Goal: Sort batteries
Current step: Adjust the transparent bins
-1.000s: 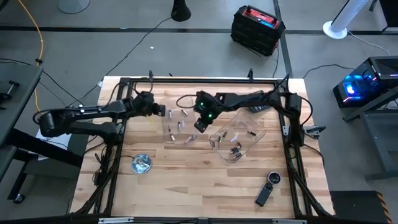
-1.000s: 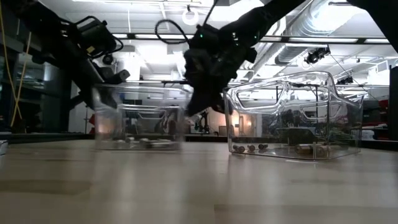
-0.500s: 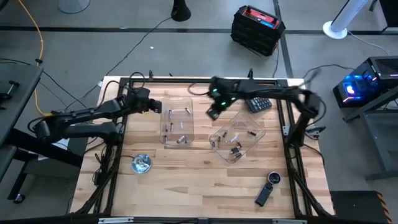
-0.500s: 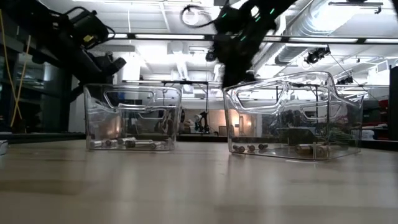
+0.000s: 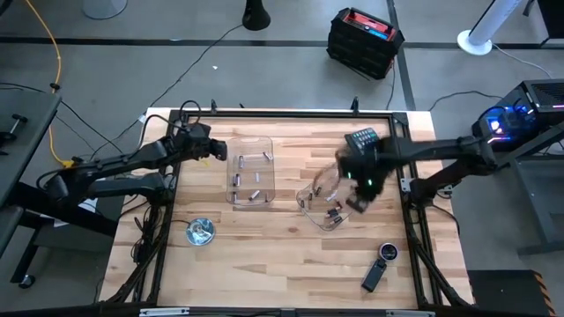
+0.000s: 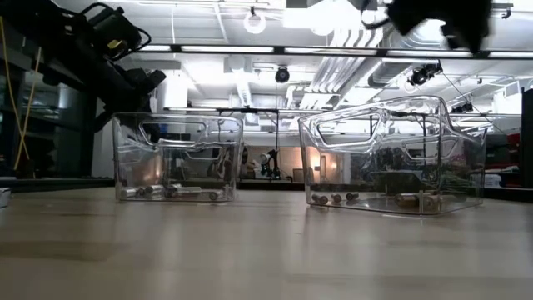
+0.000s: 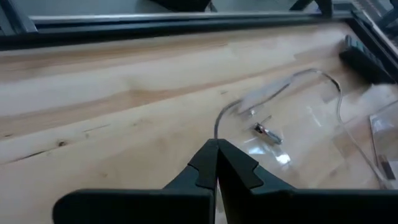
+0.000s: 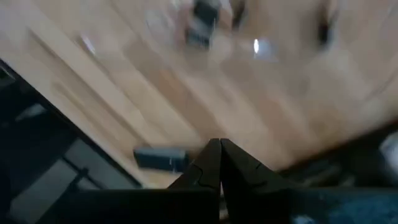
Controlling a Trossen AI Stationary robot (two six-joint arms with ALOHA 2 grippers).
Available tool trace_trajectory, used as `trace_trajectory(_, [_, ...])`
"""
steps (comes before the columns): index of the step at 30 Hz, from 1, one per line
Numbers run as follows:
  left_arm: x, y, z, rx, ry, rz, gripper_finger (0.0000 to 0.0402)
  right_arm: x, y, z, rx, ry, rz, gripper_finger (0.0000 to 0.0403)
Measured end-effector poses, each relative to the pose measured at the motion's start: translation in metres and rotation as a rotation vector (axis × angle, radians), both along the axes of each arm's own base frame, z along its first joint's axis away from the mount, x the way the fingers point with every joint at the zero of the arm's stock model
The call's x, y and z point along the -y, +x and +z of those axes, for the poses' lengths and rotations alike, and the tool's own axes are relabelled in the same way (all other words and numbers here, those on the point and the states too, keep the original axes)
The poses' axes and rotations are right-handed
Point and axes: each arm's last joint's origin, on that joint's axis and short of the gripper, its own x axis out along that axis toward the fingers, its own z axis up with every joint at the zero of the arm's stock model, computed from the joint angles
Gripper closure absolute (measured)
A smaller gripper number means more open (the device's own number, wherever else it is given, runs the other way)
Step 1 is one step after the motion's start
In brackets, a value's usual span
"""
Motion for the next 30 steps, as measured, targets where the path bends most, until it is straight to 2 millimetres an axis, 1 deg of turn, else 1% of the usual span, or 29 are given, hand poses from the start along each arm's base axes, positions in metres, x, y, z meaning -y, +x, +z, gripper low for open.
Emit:
trace_trajectory(2, [0.001,0.001,-0.002,-0.011,-0.012,-0.047,0.0401,-0.016,-0.007,-0.018,-0.071,0.042,-0.024,0.0403])
trace_trajectory(5, [0.006,0.002,-0.008,-0.062,-0.079,-0.158,0.0401,-0.032,-0.023,-0.055,-0.211,0.063,-0.064,0.0403])
trace_trajectory(7, [0.014,-0.002,-0.016,-0.14,-0.164,-0.217,0.0401,-0.037,-0.034,-0.076,-0.268,0.048,-0.097,0.0403])
trace_trajectory(10, [0.03,-0.008,-0.024,-0.257,-0.264,-0.293,0.0401,-0.038,-0.046,-0.093,-0.273,0.045,-0.135,0.0403])
trace_trajectory(12, [0.04,-0.011,-0.027,-0.317,-0.296,-0.345,0.0401,-0.038,-0.049,-0.099,-0.246,0.052,-0.152,0.0403])
trace_trajectory(14, [0.046,-0.007,-0.026,-0.303,-0.264,-0.398,0.0401,-0.035,-0.052,-0.104,-0.218,0.037,-0.155,0.0403])
trace_trajectory(17, [0.052,0.006,-0.023,-0.229,-0.082,-0.57,0.0402,-0.031,-0.052,-0.114,-0.147,0.013,-0.103,0.0403])
trace_trajectory(19, [0.056,0.012,-0.026,-0.263,0.053,-0.699,0.0401,-0.028,-0.053,-0.121,-0.137,0.018,-0.072,0.0403])
trace_trajectory(21, [0.057,0.015,-0.028,-0.341,0.145,-0.783,0.0401,-0.025,-0.056,-0.126,-0.154,0.037,-0.065,0.0403])
trace_trajectory(25, [0.056,0.018,-0.037,-0.474,0.174,-0.857,0.0402,-0.022,-0.057,-0.128,-0.142,0.043,-0.04,0.0403])
trace_trajectory(28, [0.054,0.026,-0.039,-0.482,0.192,-0.871,0.0401,-0.02,-0.056,-0.127,-0.126,0.021,-0.019,0.0403])
trace_trajectory(30, [0.053,0.031,-0.042,-0.482,0.219,-0.888,0.0401,-0.017,-0.055,-0.128,-0.108,-0.023,-0.006,0.0403])
